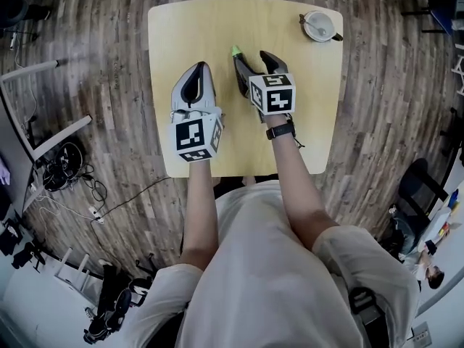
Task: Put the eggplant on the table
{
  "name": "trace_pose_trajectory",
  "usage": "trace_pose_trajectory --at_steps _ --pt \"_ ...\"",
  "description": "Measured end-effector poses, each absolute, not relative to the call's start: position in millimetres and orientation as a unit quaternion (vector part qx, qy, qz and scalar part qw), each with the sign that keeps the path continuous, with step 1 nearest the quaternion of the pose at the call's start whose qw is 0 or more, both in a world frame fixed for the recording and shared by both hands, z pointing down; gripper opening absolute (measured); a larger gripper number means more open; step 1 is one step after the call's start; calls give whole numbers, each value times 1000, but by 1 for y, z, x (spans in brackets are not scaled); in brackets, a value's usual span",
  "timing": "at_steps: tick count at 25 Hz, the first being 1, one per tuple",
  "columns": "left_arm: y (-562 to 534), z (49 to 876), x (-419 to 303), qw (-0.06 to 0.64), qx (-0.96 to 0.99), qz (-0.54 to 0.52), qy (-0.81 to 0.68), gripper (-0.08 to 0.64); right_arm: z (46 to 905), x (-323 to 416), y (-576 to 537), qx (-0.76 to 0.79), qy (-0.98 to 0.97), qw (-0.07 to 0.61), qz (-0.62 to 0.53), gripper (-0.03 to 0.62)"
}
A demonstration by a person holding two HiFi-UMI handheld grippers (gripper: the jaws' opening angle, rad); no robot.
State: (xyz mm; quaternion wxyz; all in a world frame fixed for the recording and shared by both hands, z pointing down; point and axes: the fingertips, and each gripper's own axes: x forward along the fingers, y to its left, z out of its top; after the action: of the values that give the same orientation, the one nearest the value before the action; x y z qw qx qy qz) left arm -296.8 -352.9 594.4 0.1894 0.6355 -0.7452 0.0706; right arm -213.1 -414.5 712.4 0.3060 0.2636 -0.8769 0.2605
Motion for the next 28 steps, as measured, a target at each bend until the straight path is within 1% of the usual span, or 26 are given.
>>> trace_pose_trajectory --at_steps 4,10,12,28 --pt "-347 571 -297 174 642 70 -744 8 677 -207 -412 274 -886 283 244 249" --pt "-338 535 -284 144 653 62 -741 8 625 -177 -406 300 -897 245 213 243" --pt "-330 524 -280 136 655 59 -741 8 608 -168 -401 308 -900 232 204 204" --pt "-268 430 -243 51 682 30 -729 8 477 -88 -356 371 -915 121 101 78"
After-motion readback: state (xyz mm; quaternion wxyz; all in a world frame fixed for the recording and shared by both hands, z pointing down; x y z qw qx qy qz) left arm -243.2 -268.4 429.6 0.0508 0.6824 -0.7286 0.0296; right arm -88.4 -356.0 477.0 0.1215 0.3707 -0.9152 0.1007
